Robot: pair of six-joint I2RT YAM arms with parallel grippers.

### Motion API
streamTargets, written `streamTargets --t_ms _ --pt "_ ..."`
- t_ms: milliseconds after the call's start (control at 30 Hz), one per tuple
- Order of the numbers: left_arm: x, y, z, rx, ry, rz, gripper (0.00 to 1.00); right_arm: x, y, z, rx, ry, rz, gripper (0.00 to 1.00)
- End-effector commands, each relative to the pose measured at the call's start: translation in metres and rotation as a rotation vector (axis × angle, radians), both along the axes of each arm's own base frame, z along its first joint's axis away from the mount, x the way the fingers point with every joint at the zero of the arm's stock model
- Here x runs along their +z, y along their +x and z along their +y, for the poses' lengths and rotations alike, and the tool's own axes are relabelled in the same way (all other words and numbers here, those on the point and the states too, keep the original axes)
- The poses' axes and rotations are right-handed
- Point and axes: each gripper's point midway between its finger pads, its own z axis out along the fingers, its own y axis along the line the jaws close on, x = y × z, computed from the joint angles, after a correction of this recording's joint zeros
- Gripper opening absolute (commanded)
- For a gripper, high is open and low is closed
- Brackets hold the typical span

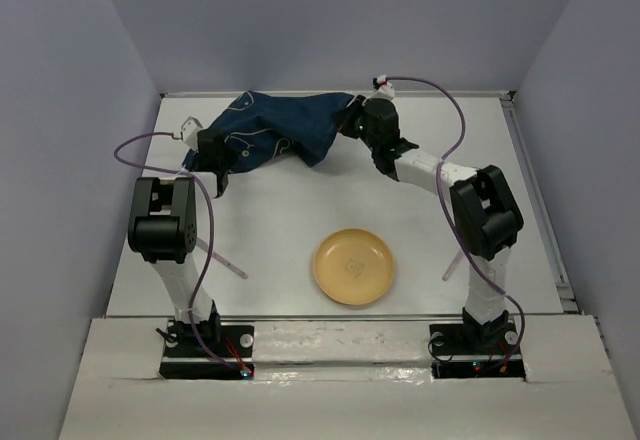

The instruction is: Set the dinner table for one person

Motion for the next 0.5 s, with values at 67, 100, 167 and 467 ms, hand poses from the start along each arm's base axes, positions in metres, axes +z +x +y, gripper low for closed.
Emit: streamTargets --t_ms 67,100,167,467 --pt "0.099 0.007 0.026 0.022 0.125 -0.192 0.00 0.052 0.015 -0.052 -0.057 -0.255 -0.166 0.00" --pt "0.109 0.003 0.028 0.032 0.131 -0.211 0.00 0.057 0.015 -0.055 -0.065 -0.284 -0.178 0.00" --pt "0.114 0.000 0.026 0.029 0.122 -0.224 0.00 0.064 0.014 -0.058 -0.056 -0.340 -0.207 0.00" --pt "0.050 -0.035 -0.001 -0.040 -0.065 -0.136 0.14 0.143 -0.039 0.008 0.420 -0.345 -0.321 0.00"
